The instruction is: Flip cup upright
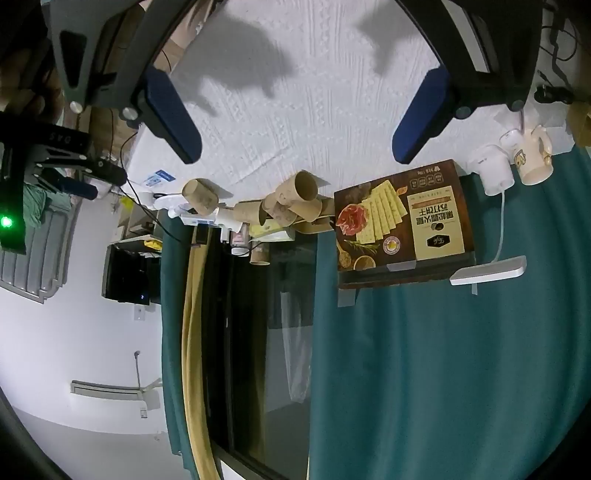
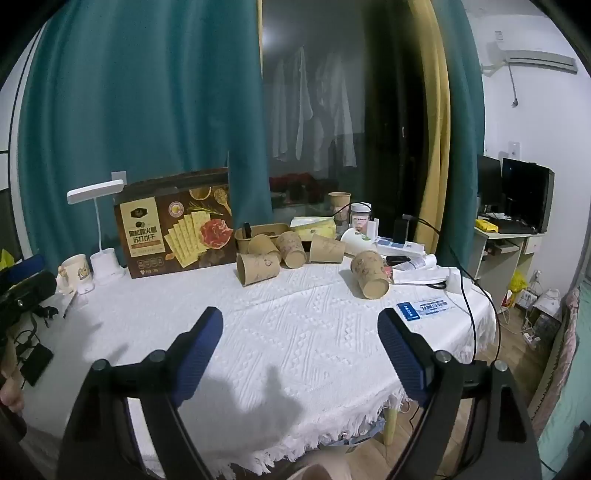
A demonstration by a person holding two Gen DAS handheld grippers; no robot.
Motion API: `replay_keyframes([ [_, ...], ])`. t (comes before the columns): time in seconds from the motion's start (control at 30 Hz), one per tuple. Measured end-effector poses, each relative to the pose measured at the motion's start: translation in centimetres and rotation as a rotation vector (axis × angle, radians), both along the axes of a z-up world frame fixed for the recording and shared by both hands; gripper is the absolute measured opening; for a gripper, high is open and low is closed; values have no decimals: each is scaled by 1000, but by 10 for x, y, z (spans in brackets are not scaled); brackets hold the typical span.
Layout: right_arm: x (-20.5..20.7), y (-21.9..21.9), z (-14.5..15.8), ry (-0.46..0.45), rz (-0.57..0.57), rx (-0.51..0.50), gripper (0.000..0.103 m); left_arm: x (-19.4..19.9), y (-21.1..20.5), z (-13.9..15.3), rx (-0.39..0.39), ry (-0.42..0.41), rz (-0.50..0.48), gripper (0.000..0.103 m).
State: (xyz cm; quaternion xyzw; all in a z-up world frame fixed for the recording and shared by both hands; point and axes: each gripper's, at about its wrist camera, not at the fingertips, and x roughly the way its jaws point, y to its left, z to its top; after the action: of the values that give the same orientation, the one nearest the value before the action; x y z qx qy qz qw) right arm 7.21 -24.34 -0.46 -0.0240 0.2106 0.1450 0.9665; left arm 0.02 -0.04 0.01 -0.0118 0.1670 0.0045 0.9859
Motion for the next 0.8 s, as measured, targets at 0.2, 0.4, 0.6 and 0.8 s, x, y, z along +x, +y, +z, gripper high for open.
replay_keyframes([
  [0.2,0,-1,0,-2,0,-3,84,3,1,-1,-6,1,3,103],
  [0.4,0,-1,0,-1,-1,-3,84,4,-2,7,-3,-14,-3,103],
  [0.6,0,-2,0,-1,-1,1,84,3,1,10,-25,-25,-9,103],
  [0.8,1,-3,0,2,3,-4,84,2,6,10,-37,-36,-7,103],
])
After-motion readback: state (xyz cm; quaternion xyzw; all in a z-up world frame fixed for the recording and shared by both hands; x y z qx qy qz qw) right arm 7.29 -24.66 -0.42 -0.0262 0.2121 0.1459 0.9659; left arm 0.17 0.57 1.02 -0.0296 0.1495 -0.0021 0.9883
